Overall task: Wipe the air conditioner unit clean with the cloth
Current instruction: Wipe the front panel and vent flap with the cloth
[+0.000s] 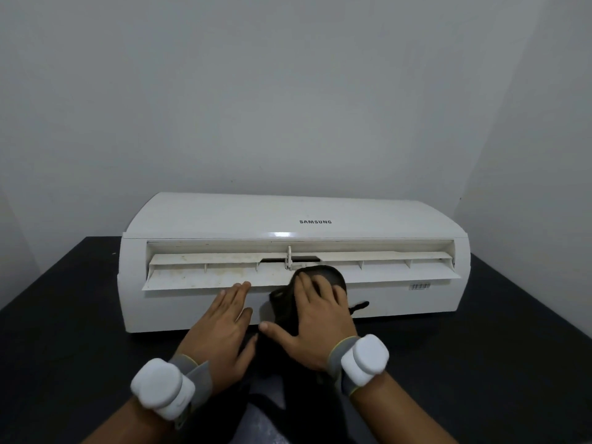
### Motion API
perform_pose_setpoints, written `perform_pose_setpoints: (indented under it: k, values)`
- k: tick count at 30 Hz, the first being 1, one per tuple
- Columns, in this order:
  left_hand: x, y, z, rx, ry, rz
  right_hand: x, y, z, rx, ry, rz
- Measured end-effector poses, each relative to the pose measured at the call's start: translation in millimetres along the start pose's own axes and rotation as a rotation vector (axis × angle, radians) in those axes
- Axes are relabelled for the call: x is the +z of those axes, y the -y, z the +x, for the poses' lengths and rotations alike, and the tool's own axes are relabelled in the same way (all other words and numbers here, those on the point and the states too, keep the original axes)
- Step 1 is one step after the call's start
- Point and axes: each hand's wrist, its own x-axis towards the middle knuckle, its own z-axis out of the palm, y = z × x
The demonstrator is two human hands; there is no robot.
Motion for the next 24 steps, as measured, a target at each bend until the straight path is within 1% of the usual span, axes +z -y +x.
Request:
perform_pose_setpoints:
  k: [3,5,8,11,13,15,20,24]
  values:
    - [-2,1,-2,0.002,0.012,-0.042,6,12,1,-0.117,0.007,0.116]
    - [-6,3,-7,-0.022,-0.002,-0.089,8,16,6,-0.136,0.025,0.147]
    - [-13,8,-15,-0.057,-0.033,-0.092,10,10,10,-0.088,0.029,0.136]
    - [-17,20,-22,-0.084,-0.075,-0.065,10,0,7,0.019,-0.007,0.100]
    - [-16,30,-26,-0.112,-0.094,-0.072,8,-2,7,0.031,0.002,0.124]
    - [-11,40,-29,-0.128,-0.082,-0.048,7,3,8,-0.025,0.010,0.150]
    - [-4,51,-32,-0.197,-0.072,0.001,7,32,20,-0.242,0.048,0.147]
    - [-2,53,-37,-0.248,-0.066,-0.027,-5,39,40,-0.258,0.078,0.130]
